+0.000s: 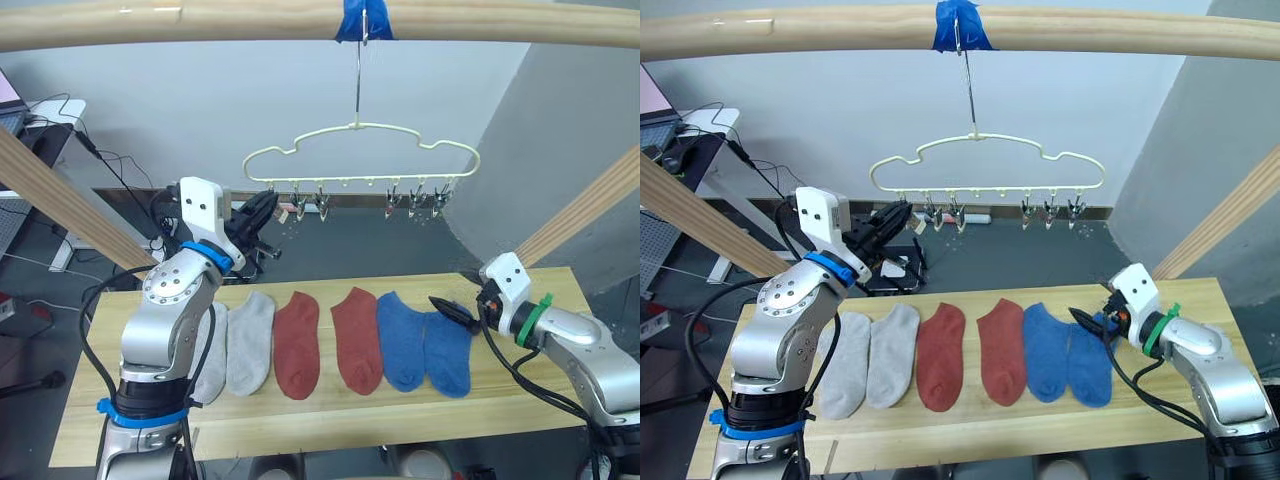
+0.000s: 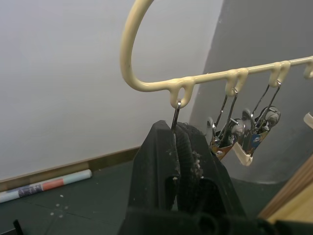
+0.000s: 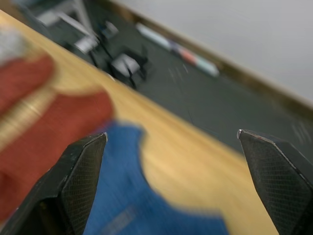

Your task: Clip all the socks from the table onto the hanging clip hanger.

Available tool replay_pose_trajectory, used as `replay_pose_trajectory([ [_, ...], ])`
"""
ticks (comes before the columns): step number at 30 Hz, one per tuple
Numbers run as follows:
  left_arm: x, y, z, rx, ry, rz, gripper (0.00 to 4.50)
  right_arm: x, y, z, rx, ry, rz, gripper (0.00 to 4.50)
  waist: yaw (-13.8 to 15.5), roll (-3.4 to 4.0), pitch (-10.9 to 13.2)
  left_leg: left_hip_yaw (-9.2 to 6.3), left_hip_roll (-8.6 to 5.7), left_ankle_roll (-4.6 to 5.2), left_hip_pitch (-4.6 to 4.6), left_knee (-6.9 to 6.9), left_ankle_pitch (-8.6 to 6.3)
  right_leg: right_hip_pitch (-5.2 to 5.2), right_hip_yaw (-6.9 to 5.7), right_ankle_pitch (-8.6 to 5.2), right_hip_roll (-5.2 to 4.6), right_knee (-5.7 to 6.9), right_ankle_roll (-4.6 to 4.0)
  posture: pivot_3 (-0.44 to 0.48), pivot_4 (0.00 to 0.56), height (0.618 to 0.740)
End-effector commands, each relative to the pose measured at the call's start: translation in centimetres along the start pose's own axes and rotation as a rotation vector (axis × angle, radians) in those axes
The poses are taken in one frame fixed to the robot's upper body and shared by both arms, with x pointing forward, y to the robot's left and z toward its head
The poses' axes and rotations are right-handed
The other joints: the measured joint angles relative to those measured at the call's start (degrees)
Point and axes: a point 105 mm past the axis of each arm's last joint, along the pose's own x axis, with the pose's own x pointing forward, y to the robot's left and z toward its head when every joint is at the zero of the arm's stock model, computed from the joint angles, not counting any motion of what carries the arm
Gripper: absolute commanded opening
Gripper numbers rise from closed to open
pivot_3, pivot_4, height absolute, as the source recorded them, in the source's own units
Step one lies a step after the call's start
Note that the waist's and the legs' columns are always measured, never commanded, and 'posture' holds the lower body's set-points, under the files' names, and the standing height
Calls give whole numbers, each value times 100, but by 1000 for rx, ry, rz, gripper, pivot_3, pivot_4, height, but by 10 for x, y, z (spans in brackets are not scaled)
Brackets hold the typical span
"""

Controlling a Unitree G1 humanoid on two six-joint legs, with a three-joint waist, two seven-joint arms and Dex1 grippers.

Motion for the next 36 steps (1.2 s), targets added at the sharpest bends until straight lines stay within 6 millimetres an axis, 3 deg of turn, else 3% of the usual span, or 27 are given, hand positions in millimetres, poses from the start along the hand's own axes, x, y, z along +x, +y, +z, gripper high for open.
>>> replay_pose_trajectory([
  [1, -6, 4, 9, 16, -16, 6, 15, 0, -10, -24, 38, 81, -52, 4500, 4, 0, 1, 0, 0, 0, 0, 0, 0, 0, 0, 0, 0, 0, 0, -81, 274, 740],
  [6, -9, 3, 7, 10, -4, 6, 15, 0, -21, -54, 16, 191, -101, 4500, 9, -1, 2, 4, -1, 0, -1, -1, 0, 0, 4, 0, -1, -4, 0, -73, 281, 740],
  [12, -10, 2, 7, 5, 2, 2, 15, 7, -23, -64, -1, 206, -101, 4500, 8, 0, 3, 4, -1, 2, 0, 0, -1, 0, 5, 0, 0, -2, 0, -68, 286, 740],
  [16, -9, 2, 7, 6, 4, -1, 0, 13, -22, -62, -25, 191, -87, 3672, 9, 0, 4, 6, -1, 3, 1, 0, -2, 0, 8, 1, 0, -2, 2, -64, 288, 740],
  [24, -9, 2, 7, 11, 10, -2, 0, 18, -18, -65, -56, 180, -66, 845, 16, 0, 4, 6, -1, 0, 1, -1, 0, 0, 8, 1, 0, -3, 2, -59, 287, 740],
  [27, -10, 3, 5, 5, 18, -1, 0, 15, -20, -64, -49, 165, -64, 16, 16, 0, 4, 6, -1, 2, 1, 0, -1, 0, 8, 2, -1, -3, 3, -57, 288, 740],
  [31, -9, 2, 1, -83, 46, -7, 0, 5, -18, -47, -64, 105, -13, 16, 20, 3, 6, 6, -1, 3, 0, 0, -2, 0, 8, 2, -1, -3, 3, -55, 288, 740],
  [36, -13, 4, -6, -286, 133, -72, 0, -11, 8, 2, -81, -14, 204, 16, -5, 19, 23, 8, -1, 8, 5, -1, -4, 3, 14, 2, 1, 0, 4, -59, 291, 740],
])
